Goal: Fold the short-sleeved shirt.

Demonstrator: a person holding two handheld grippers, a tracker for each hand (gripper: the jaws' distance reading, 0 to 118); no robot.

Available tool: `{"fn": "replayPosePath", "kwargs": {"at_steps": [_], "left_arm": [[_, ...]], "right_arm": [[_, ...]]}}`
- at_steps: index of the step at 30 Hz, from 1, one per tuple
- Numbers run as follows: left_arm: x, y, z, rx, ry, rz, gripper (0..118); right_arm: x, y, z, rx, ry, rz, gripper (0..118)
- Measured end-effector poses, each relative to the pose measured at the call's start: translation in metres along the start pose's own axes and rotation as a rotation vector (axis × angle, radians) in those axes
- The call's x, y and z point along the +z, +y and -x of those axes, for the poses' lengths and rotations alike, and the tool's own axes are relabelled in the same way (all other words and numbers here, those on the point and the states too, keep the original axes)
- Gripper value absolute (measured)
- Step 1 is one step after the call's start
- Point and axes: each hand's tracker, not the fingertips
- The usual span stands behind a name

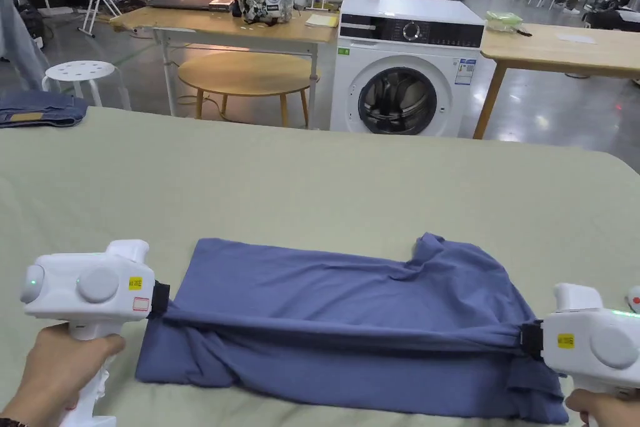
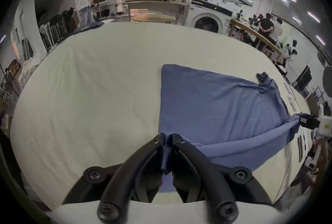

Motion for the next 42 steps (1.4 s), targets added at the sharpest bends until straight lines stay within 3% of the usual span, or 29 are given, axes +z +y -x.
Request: {"fn": "replayPosePath", "kwargs": {"at_steps": [8, 11, 14, 15, 16, 21, 23, 24, 25, 26, 28, 29, 34, 42], "left_arm": [[-0.050, 0.014, -0.003, -0.015, 0.011, 0.108, 3], [-0.053, 0.015, -0.005, -0.008, 0.020, 0.102, 7], [-0.054, 0.019, -0.001, -0.026, 0.042, 0.056, 23], [-0.047, 0.020, -0.002, -0.026, 0.038, 0.042, 28], [-0.042, 0.021, -0.004, -0.024, 0.027, 0.021, 33], [0.001, 0.009, -0.021, -0.034, -0.010, -0.105, 33], [0.018, 0.000, -0.029, -0.058, -0.030, -0.180, 33], [0.029, -0.008, -0.035, -0.085, -0.026, -0.228, 32], [0.037, -0.015, -0.040, -0.108, -0.016, -0.268, 26], [0.047, -0.023, -0.046, -0.133, 0.005, -0.325, 18], [0.059, -0.036, -0.053, -0.170, 0.032, -0.399, 2], [0.066, -0.043, -0.059, -0.179, 0.049, -0.432, 0], [0.098, -0.069, -0.068, -0.146, 0.033, -0.558, 0], [0.122, -0.092, -0.065, -0.112, 0.040, -0.477, 0]], "right_arm": [[-0.056, 0.009, 0.000, 0.041, -0.031, 0.089, 10], [-0.059, 0.008, 0.004, 0.089, -0.071, 0.068, 29], [-0.048, 0.010, 0.007, 0.096, -0.130, 0.002, 62], [-0.035, 0.008, 0.014, 0.089, -0.123, -0.037, 67], [-0.028, 0.008, 0.015, 0.084, -0.108, -0.067, 67], [0.002, -0.001, 0.031, 0.060, -0.092, -0.261, 67], [0.035, -0.009, 0.048, 0.049, -0.078, -0.332, 58], [0.045, -0.014, 0.054, 0.046, -0.074, -0.374, 45], [0.052, -0.018, 0.059, 0.046, -0.082, -0.404, 21], [0.059, -0.022, 0.064, 0.048, -0.082, -0.435, 12], [0.071, -0.030, 0.074, 0.043, -0.079, -0.477, 3], [0.078, -0.034, 0.078, 0.031, -0.059, -0.496, 0], [0.099, -0.053, 0.091, 0.019, -0.036, -0.582, 0], [0.121, -0.076, 0.103, 0.034, -0.040, -0.606, 0]]}}
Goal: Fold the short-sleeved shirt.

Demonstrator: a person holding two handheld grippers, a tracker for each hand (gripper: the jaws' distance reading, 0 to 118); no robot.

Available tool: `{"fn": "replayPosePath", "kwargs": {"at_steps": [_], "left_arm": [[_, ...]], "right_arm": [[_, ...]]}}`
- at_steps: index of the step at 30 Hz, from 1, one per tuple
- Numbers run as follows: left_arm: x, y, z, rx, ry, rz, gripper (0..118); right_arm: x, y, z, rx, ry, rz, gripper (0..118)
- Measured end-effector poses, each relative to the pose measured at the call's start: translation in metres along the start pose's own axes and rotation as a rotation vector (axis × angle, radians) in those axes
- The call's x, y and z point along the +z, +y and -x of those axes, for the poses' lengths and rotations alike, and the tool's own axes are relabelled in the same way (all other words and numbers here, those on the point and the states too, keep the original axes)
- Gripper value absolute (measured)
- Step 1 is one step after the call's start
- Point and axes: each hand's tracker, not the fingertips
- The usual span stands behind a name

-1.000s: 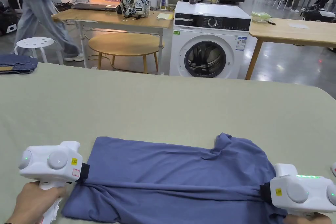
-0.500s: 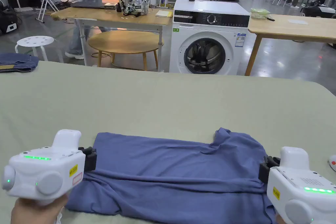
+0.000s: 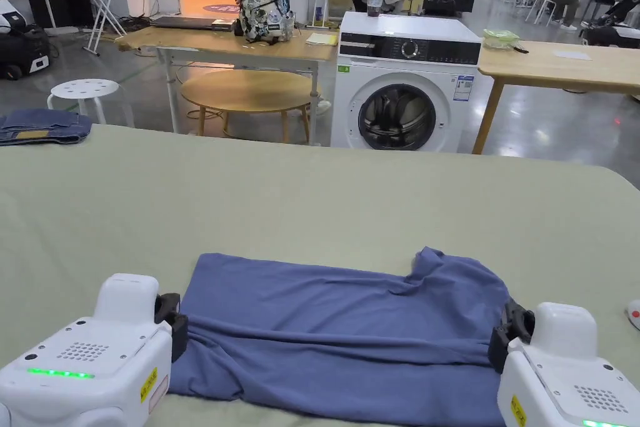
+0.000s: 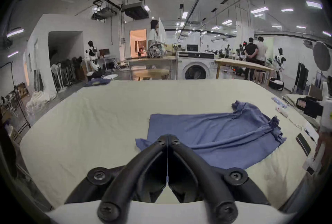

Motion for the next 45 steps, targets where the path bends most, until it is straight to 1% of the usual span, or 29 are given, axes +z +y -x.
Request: {"fn": "replayPosePath", "kwargs": {"at_steps": [4, 5, 7, 8, 10, 11, 12, 13, 14, 15, 16, 19, 21, 22, 23, 24, 26, 27, 28, 29, 30, 35, 36, 37, 38, 39, 40, 41, 45], "left_arm": [[-0.026, -0.004, 0.023, 0.030, -0.017, 0.146, 0], [-0.038, -0.005, 0.031, 0.038, -0.039, 0.252, 0], [-0.062, -0.007, 0.047, 0.071, -0.024, 0.283, 0], [-0.076, -0.006, 0.055, 0.092, -0.036, 0.358, 0], [-0.099, -0.006, 0.069, 0.161, -0.065, 0.424, 0], [-0.111, -0.006, 0.076, 0.190, -0.093, 0.468, 3], [-0.122, -0.007, 0.079, 0.206, -0.088, 0.529, 13], [-0.131, -0.007, 0.082, 0.203, -0.080, 0.563, 30], [-0.134, -0.008, 0.078, 0.189, -0.080, 0.592, 41], [-0.142, -0.010, 0.078, 0.181, -0.077, 0.630, 51], [-0.149, -0.013, 0.078, 0.182, -0.064, 0.664, 55], [-0.164, -0.024, 0.072, 0.151, -0.025, 0.761, 55], [-0.170, -0.036, 0.063, 0.097, 0.000, 0.862, 55], [-0.166, -0.039, 0.057, 0.067, 0.007, 0.865, 55], [-0.162, -0.039, 0.051, 0.030, 0.013, 0.804, 55], [-0.158, -0.040, 0.045, 0.013, 0.029, 0.794, 55], [-0.157, -0.042, 0.044, -0.002, 0.027, 0.782, 46], [-0.155, -0.042, 0.043, -0.003, 0.028, 0.774, 37], [-0.153, -0.042, 0.043, -0.001, 0.026, 0.767, 16], [-0.150, -0.041, 0.045, 0.015, 0.016, 0.743, 2], [-0.153, -0.040, 0.053, 0.059, -0.021, 0.725, 1], [-0.130, -0.038, 0.064, 0.069, -0.039, 0.687, 1], [-0.125, -0.037, 0.066, 0.073, -0.041, 0.666, 1], [-0.121, -0.036, 0.067, 0.070, -0.042, 0.647, 1], [-0.119, -0.036, 0.069, 0.068, -0.039, 0.639, 1], [-0.116, -0.035, 0.071, 0.073, -0.042, 0.637, 1], [-0.114, -0.035, 0.071, 0.079, -0.047, 0.631, 1], [-0.111, -0.034, 0.070, 0.080, -0.048, 0.619, 1], [-0.101, -0.034, 0.062, 0.063, -0.042, 0.604, 1]], "right_arm": [[0.000, -0.008, 0.000, 0.005, 0.007, 0.036, 0], [-0.002, -0.010, -0.002, 0.006, 0.007, 0.043, 0], [-0.003, -0.013, -0.002, 0.007, 0.007, 0.058, 0], [-0.004, -0.014, -0.002, 0.007, 0.005, 0.066, 0], [-0.006, -0.016, -0.005, 0.009, 0.004, 0.076, 0], [-0.007, -0.018, -0.005, 0.014, -0.001, 0.081, 0], [-0.008, -0.018, -0.005, 0.020, -0.004, 0.089, 0], [-0.009, -0.019, -0.007, 0.020, -0.003, 0.096, 0], [-0.010, -0.020, -0.008, 0.019, -0.005, 0.100, 0], [-0.011, -0.021, -0.009, 0.020, -0.008, 0.106, 0], [-0.012, -0.021, -0.009, 0.022, -0.010, 0.112, 0], [-0.014, -0.024, -0.013, 0.026, -0.016, 0.130, 0], [-0.015, -0.025, -0.015, 0.027, -0.019, 0.144, 0], [-0.015, -0.026, -0.016, 0.028, -0.020, 0.150, 0], [-0.016, -0.027, -0.017, 0.029, -0.023, 0.155, 0], [-0.016, -0.028, -0.018, 0.028, -0.026, 0.162, 0], [-0.017, -0.030, -0.022, 0.022, -0.027, 0.173, 0], [-0.018, -0.031, -0.024, 0.018, -0.028, 0.182, 0], [-0.019, -0.031, -0.026, 0.015, -0.029, 0.190, 0], [-0.022, -0.033, -0.032, 0.011, -0.029, 0.198, 0], [-0.024, -0.032, -0.036, 0.009, -0.026, 0.208, 0], [-0.041, -0.021, -0.065, -0.001, -0.033, 0.303, 0], [-0.047, -0.018, -0.073, 0.008, -0.038, 0.336, 5], [-0.054, -0.018, -0.083, 0.007, -0.039, 0.356, 24], [-0.062, -0.017, -0.090, 0.031, -0.051, 0.401, 44], [-0.071, -0.016, -0.096, 0.054, -0.047, 0.448, 61], [-0.079, -0.017, -0.101, 0.053, -0.038, 0.473, 72], [-0.088, -0.018, -0.107, 0.062, -0.025, 0.512, 72], [-0.117, -0.038, -0.119, 0.051, -0.005, 0.635, 72]]}}
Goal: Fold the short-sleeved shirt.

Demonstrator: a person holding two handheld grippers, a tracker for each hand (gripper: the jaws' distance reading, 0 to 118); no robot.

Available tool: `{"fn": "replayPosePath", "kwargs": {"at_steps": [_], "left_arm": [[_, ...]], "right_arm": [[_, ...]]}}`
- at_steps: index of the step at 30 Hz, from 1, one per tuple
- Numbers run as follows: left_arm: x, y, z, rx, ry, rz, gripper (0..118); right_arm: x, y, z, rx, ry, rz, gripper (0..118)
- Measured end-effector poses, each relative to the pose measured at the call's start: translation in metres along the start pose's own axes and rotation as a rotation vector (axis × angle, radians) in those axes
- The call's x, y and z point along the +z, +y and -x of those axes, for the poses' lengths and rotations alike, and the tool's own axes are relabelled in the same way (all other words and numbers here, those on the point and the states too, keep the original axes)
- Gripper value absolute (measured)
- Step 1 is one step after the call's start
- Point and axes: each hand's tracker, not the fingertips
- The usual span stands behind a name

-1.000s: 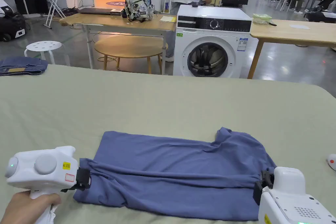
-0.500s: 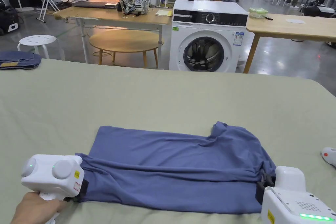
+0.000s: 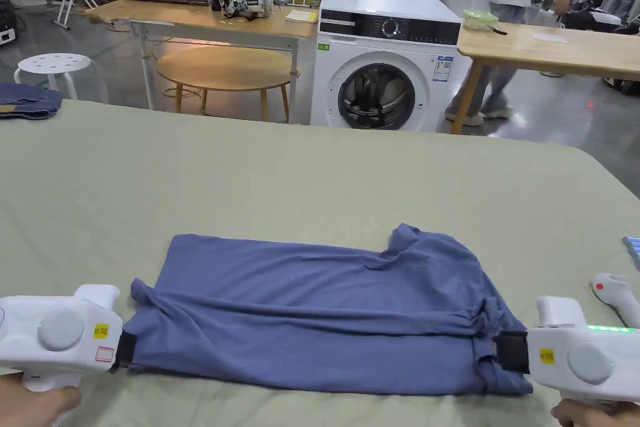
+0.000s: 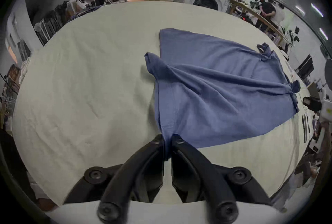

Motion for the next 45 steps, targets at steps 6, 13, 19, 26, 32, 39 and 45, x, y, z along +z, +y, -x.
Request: {"fn": "replayPosePath", "kwargs": {"at_steps": [6, 13, 19, 26, 32, 39, 45], "left_arm": [[-0.004, -0.003, 0.000, 0.001, -0.002, 0.015, 1], [-0.003, -0.007, -0.001, -0.001, -0.001, 0.007, 1], [0.025, -0.006, 0.001, 0.019, -0.034, -0.054, 0], [0.065, -0.026, 0.013, 0.020, -0.048, -0.109, 0], [0.080, -0.082, 0.027, 0.042, -0.042, -0.088, 0], [0.057, -0.140, 0.029, 0.056, -0.025, -0.027, 0], [0.029, -0.146, 0.033, 0.062, -0.005, -0.003, 0]], "right_arm": [[-0.046, -0.017, 0.000, 0.011, 0.049, 0.145, 61], [-0.030, -0.019, 0.015, 0.029, 0.036, 0.096, 3], [0.024, -0.016, 0.015, -0.004, 0.038, 0.006, 3], [0.074, -0.023, 0.000, 0.017, 0.053, -0.071, 3], [0.109, -0.076, 0.001, 0.019, 0.065, -0.055, 3], [0.086, -0.150, 0.004, 0.028, -0.012, 0.082, 3], [0.057, -0.165, 0.003, 0.004, -0.005, 0.091, 3]]}}
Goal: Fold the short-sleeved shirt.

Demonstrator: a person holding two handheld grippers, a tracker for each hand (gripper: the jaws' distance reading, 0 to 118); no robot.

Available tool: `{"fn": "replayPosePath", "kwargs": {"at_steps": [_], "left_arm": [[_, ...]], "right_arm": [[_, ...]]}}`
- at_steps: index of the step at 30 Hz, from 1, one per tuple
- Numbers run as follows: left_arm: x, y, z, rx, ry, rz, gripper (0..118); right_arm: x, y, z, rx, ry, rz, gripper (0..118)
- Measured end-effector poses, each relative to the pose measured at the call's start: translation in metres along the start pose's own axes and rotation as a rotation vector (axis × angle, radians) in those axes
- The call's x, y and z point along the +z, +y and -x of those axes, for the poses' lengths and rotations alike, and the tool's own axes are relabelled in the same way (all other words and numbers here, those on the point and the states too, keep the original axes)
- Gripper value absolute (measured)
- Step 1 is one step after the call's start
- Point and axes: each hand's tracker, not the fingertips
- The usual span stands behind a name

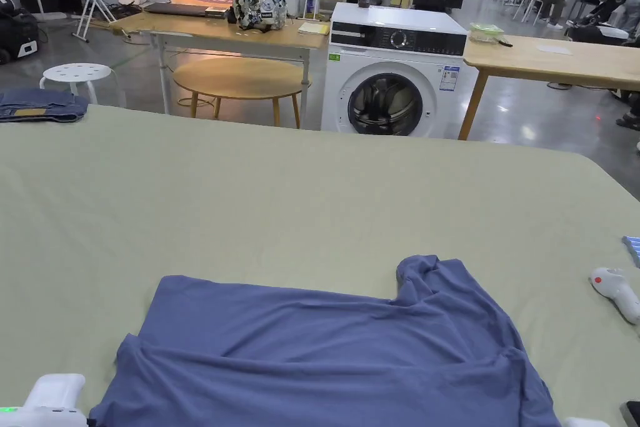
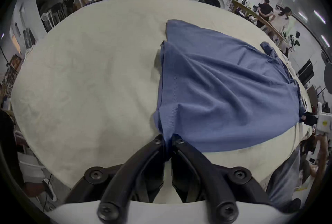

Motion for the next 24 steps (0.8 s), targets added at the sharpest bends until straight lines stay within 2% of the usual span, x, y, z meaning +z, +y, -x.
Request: {"fn": "replayPosePath", "kwargs": {"at_steps": [3, 4, 6, 7, 8, 9, 10, 11, 12, 15, 20, 21, 22, 23, 24], "left_arm": [[0.001, 0.003, 0.002, 0.014, -0.006, -0.004, 0], [0.001, 0.004, 0.003, 0.014, -0.007, -0.001, 0], [0.008, 0.011, 0.002, 0.020, -0.014, 0.003, 1], [0.012, 0.014, 0.001, 0.021, -0.017, 0.003, 5], [0.019, 0.016, -0.003, 0.018, -0.017, -0.008, 13], [0.025, 0.020, -0.005, 0.011, -0.001, -0.039, 21], [0.030, 0.026, -0.007, 0.005, 0.011, -0.063, 35], [0.036, 0.033, -0.009, 0.004, 0.009, -0.091, 44], [0.043, 0.038, -0.013, 0.009, 0.003, -0.119, 46], [0.056, 0.058, -0.025, -0.016, -0.034, -0.221, 46], [0.079, 0.069, -0.064, -0.114, 0.008, -0.449, 46], [0.083, 0.069, -0.071, -0.134, 0.018, -0.501, 45], [0.086, 0.069, -0.077, -0.149, 0.028, -0.531, 41], [0.089, 0.070, -0.083, -0.161, 0.039, -0.559, 34], [0.089, 0.071, -0.086, -0.172, 0.054, -0.600, 25]], "right_arm": [[0.005, 0.003, 0.002, 0.011, -0.004, -0.014, 5], [0.007, 0.005, 0.003, 0.015, -0.008, -0.008, 10], [0.016, 0.011, 0.007, 0.026, -0.063, -0.010, 31], [0.024, 0.016, 0.009, 0.031, -0.098, -0.022, 48], [0.031, 0.020, 0.010, 0.030, -0.121, -0.043, 58], [0.039, 0.026, 0.011, 0.030, -0.135, -0.077, 62], [0.045, 0.031, 0.013, 0.032, -0.143, -0.113, 62], [0.047, 0.037, 0.016, 0.039, -0.152, -0.147, 62], [0.053, 0.044, 0.020, 0.042, -0.155, -0.176, 62], [0.073, 0.063, 0.038, 0.038, -0.121, -0.302, 62], [0.095, 0.077, 0.076, 0.001, -0.043, -0.534, 57], [0.098, 0.078, 0.085, 0.003, -0.041, -0.573, 50], [0.101, 0.079, 0.093, 0.005, -0.045, -0.601, 32], [0.096, 0.081, 0.097, 0.006, -0.040, -0.631, 20], [0.098, 0.082, 0.104, 0.003, -0.028, -0.652, 18]]}}
